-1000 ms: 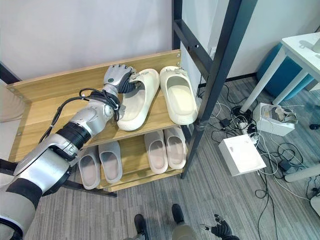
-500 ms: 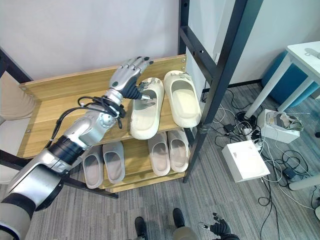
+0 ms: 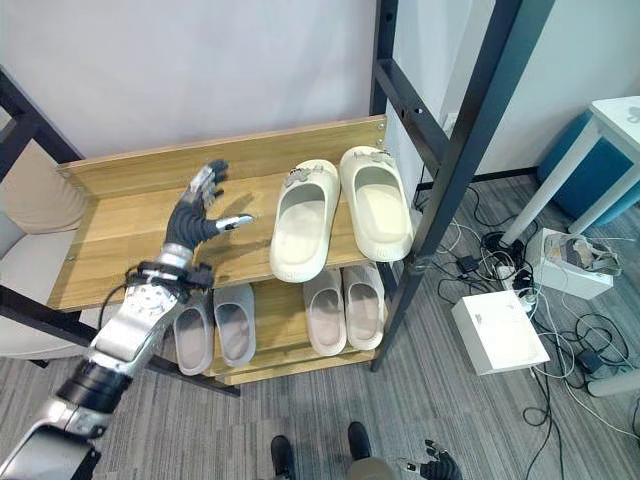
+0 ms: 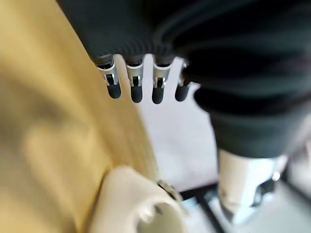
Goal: Arrange the slippers neatly on the shoe rack.
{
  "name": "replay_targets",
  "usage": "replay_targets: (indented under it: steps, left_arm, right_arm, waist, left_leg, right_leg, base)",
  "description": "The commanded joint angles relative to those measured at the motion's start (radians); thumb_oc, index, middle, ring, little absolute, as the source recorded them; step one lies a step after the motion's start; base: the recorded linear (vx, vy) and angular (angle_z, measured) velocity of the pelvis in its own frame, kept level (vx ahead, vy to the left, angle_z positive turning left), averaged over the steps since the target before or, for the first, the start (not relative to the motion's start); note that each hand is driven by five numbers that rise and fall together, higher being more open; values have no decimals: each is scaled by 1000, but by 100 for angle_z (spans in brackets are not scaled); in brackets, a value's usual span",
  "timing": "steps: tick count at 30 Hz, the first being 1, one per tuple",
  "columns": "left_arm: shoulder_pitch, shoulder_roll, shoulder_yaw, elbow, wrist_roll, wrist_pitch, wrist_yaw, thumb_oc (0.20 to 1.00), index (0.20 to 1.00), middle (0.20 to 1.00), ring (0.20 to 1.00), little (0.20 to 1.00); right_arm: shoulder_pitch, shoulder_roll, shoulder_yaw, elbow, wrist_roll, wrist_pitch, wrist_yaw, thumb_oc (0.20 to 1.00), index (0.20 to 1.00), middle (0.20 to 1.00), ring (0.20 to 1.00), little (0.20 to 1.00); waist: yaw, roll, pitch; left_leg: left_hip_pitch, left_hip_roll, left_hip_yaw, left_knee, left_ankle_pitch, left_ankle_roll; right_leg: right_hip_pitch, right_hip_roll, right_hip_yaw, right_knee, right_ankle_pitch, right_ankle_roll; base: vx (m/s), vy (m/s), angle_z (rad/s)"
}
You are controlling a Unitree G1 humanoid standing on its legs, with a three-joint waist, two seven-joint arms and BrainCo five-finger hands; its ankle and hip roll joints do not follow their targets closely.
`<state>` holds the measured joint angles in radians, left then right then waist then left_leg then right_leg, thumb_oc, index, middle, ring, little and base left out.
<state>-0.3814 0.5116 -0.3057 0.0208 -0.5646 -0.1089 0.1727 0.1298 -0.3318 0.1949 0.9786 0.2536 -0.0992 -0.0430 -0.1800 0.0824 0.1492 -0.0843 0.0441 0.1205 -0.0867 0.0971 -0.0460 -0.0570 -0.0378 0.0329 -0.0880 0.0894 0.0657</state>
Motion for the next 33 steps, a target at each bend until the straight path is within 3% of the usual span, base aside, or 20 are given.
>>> replay_targets:
  steps: [1, 6, 17, 29, 33]
  left_arm:
    - [-80, 16, -17, -59, -190, -65, -27, 1000, 1000, 1000, 1000, 1000]
    - [-85, -2, -83, -104, -337, -63, -24, 1000, 1000, 1000, 1000, 1000]
    - [-169, -99, -208, -72, -320, -34, -5, 1000, 1000, 1000, 1000, 1000]
    - [-334, -253, -205, 273, -221, -27, 70, 1000, 1000, 1000, 1000, 1000]
    - [-354, -274, -200, 311, -217, -32, 83, 1000, 1000, 1000, 1000, 1000]
  right_arm:
    - [26, -4, -12, -18, -16, -2, -22, 1000, 1000, 1000, 1000, 1000]
    - [34, -10, 9, -30, -16, 3, -29, 1000, 1000, 1000, 1000, 1000]
    - [36, -22, 43, -63, 8, 8, -29, 1000, 1000, 1000, 1000, 1000]
    - [35, -33, 49, -63, 13, 18, -44, 1000, 1000, 1000, 1000, 1000]
    - [32, -34, 51, -62, 13, 18, -47, 1000, 1000, 1000, 1000, 1000]
  waist:
    - [2, -25, -7]
    - [-7, -21, -10]
    - [-32, -17, -11]
    - [-80, -20, -16]
    - [-85, -21, -15]
  left_leg:
    - [52, 42, -30, -1, -39, -57]
    - [54, 44, -26, -1, -40, -58]
    - [61, 48, -9, -1, -41, -59]
    - [46, 57, 10, -1, -38, -63]
    - [44, 58, 11, -1, -38, -63]
  right_leg:
    - [27, -27, -10, 1, -78, 47]
    - [26, -27, -4, 1, -78, 48]
    - [24, -24, 15, 1, -79, 49]
    - [-4, -21, 33, 1, -70, 50]
    - [-7, -21, 34, 1, -69, 50]
  base:
    - [0, 0, 0]
    - [3, 3, -5]
    - [0, -1, -2]
    - [-2, -8, -3]
    - [1, -4, -6]
